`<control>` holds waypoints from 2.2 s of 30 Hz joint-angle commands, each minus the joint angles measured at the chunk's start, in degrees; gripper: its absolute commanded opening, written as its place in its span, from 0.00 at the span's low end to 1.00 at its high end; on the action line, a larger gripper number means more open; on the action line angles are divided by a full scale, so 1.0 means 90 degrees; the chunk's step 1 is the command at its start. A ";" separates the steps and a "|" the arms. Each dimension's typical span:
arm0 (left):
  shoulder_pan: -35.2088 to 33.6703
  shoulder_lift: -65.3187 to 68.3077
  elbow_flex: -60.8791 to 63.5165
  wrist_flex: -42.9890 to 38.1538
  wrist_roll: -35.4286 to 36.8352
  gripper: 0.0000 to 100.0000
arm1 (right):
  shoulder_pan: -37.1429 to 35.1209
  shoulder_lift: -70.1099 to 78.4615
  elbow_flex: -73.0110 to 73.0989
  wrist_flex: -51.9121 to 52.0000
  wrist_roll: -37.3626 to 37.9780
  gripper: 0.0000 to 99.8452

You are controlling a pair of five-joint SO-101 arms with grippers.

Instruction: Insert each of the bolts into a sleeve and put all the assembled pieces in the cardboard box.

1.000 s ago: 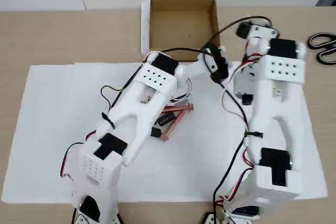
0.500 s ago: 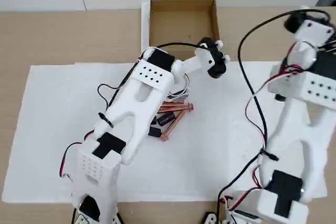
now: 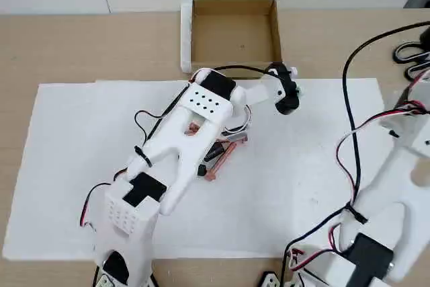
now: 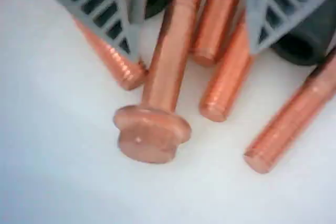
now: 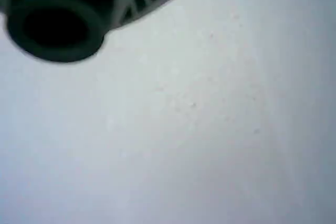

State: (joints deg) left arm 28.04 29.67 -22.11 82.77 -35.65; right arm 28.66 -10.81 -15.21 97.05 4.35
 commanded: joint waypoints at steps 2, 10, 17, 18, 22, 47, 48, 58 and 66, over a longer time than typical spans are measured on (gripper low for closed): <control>0.0039 -0.0049 0.0181 0.0000 -0.0147 0.13 | 0.0073 -0.0298 -0.0322 -0.0103 0.0059 0.00; 0.0039 -0.0049 0.0737 -0.0537 -0.0117 0.13 | 0.0073 -0.0298 -0.0313 -0.0103 0.0059 0.00; 0.0195 0.0098 0.0737 -0.0742 -0.0107 0.13 | 0.0073 -0.0269 -0.0313 -0.0083 0.0059 0.00; 0.0215 0.0215 0.0737 -0.0830 -0.0107 0.13 | 0.0073 -0.0259 -0.0313 -0.0083 0.0059 0.00; 0.0361 0.0703 0.0689 -0.0947 -0.0098 0.13 | 0.0073 -0.0259 -0.0313 -0.0083 0.0059 0.00; 0.0420 0.1016 0.0103 -0.0947 0.0352 0.01 | 0.0073 -0.0249 -0.0313 -0.0083 0.0059 0.00; 0.0440 0.1016 0.0093 -0.0947 0.0352 0.01 | 0.0063 -0.0249 -0.0313 -0.0083 0.0059 0.00; 0.0645 0.0947 -0.0396 -0.0596 0.0352 0.01 | 0.0063 -0.0249 -0.0303 -0.0073 0.0059 0.00; 0.0654 0.1006 -0.1822 0.0381 0.0352 0.01 | 0.0044 -0.0249 -0.0166 -0.0122 0.0059 0.00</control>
State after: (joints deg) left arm 33.76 39.69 -33.45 84.18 -33.01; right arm 28.84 -10.81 -15.21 97.05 4.35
